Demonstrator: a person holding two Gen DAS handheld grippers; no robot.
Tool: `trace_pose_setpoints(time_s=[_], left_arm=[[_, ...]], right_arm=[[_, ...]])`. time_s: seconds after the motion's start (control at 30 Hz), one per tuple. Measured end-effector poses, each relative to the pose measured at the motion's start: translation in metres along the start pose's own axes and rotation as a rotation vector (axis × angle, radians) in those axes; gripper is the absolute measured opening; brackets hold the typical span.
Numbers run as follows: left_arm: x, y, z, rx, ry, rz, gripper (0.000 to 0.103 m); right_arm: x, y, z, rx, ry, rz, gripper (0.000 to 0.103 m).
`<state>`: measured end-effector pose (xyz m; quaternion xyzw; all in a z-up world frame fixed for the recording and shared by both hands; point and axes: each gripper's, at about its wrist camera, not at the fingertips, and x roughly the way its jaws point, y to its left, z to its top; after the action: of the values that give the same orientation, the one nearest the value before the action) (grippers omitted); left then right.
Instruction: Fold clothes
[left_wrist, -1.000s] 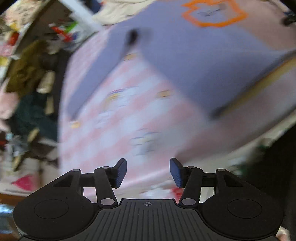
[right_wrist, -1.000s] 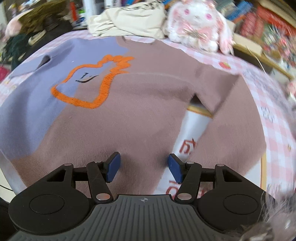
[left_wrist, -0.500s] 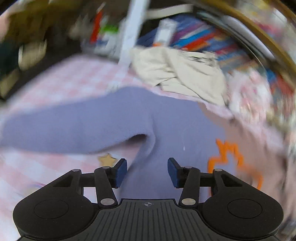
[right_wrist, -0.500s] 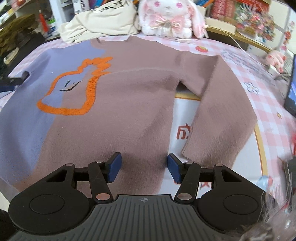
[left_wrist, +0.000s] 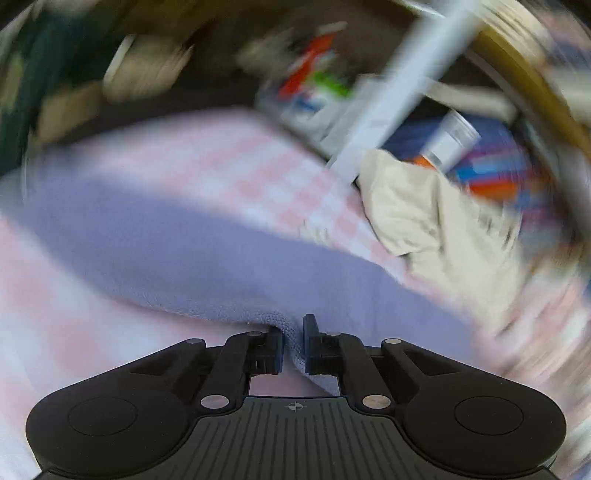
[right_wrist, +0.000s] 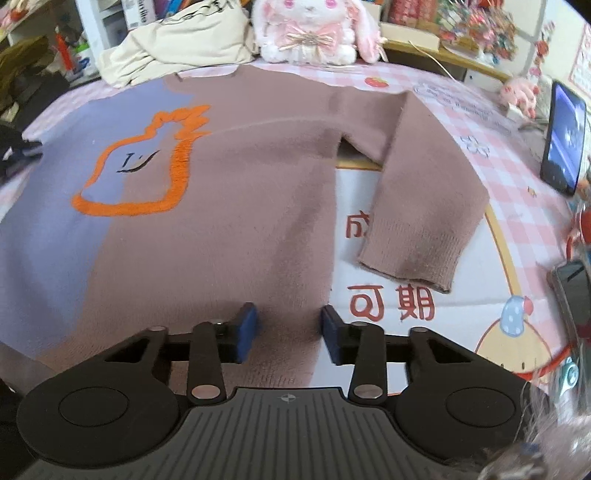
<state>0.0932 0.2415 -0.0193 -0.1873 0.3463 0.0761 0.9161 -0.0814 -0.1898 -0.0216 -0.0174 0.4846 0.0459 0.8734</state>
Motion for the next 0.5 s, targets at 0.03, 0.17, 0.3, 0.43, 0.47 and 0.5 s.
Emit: trace_pose_setpoints(time_s=[0.03, 0.17, 0.3, 0.43, 0.47, 0.5], left_arm=[[0.003, -0.006, -0.001, 0.088, 0.001, 0.029, 0.011], [0.012, -0.001, -0.001, 0.116, 0.063, 0.014, 0.028], [-0.008, 0.001, -0.02, 0.041, 0.1, -0.093, 0.057], [-0.038, -0.011, -0.05, 0.161, 0.125, -0.151, 0.057], [-0.044, -0.014, -0.057, 0.195, 0.12, -0.15, 0.058], [-0.048, -0.018, -0.064, 0.226, 0.116, -0.142, 0.058]], right_arm=[[0.0, 0.003, 0.0, -0.012, 0.0, 0.004, 0.022], [0.0, 0.007, 0.002, -0.031, 0.001, -0.013, 0.022], [0.0, 0.005, 0.002, -0.003, 0.001, -0.007, 0.023], [-0.001, 0.006, 0.002, 0.011, 0.012, 0.028, 0.02], [-0.001, 0.007, 0.002, 0.007, 0.014, 0.051, 0.02], [-0.001, 0.009, 0.002, 0.003, 0.017, 0.074, 0.02]])
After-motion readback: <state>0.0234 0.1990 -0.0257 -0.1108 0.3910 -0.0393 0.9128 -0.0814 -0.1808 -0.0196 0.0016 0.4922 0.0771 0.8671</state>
